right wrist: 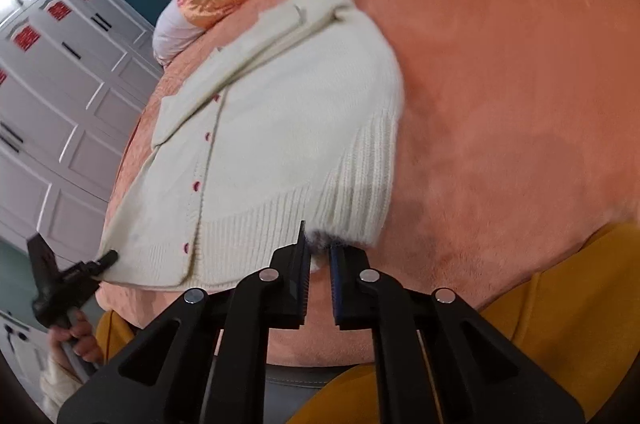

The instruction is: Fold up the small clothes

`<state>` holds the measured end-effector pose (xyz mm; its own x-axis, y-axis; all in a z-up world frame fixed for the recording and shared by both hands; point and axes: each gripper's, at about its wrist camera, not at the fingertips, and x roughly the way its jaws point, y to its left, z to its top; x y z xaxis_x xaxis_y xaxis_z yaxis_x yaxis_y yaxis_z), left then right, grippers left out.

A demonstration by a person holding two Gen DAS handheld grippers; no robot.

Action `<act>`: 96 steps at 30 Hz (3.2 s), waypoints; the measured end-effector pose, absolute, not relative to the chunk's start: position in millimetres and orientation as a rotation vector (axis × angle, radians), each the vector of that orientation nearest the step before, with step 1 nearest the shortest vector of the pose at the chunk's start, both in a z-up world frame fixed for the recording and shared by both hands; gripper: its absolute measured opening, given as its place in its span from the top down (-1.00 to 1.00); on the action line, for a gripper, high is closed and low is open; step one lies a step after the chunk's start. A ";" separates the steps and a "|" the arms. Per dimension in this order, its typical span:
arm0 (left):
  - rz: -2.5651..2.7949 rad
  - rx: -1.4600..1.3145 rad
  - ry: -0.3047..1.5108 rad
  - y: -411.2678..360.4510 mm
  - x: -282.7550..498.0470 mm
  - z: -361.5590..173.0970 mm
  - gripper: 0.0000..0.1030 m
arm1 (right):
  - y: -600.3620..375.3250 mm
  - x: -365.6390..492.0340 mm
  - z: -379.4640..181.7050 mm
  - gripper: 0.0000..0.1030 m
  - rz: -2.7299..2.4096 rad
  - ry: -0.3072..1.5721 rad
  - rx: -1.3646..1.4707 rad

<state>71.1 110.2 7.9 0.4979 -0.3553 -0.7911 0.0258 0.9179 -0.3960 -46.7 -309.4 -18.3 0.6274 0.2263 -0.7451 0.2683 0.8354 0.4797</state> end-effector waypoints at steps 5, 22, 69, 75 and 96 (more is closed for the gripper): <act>-0.235 -0.334 1.013 115.5 63.3 26.0 0.87 | -305.1 -61.8 8.9 0.92 -0.014 0.870 0.548; -0.317 -0.062 1.206 130.4 -67.0 40.8 0.87 | -273.5 -176.8 36.3 1.00 0.096 1.096 0.388; -0.192 -0.198 0.893 92.5 236.8 51.3 0.86 | -366.9 111.0 50.6 0.80 0.019 0.725 0.348; -0.164 -0.192 0.828 94.4 287.4 81.4 0.86 | -379.3 169.2 76.2 0.80 -0.010 0.632 0.358; 0.021 0.052 0.800 49.4 291.3 37.0 -0.06 | -341.9 195.3 11.2 0.50 -0.112 0.718 0.359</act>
<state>291.3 49.4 37.0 0.6966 0.0389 -0.7164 0.0003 0.9985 0.0545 195.3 -341.9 11.2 0.7500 0.0220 -0.6611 0.2217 0.9333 0.2826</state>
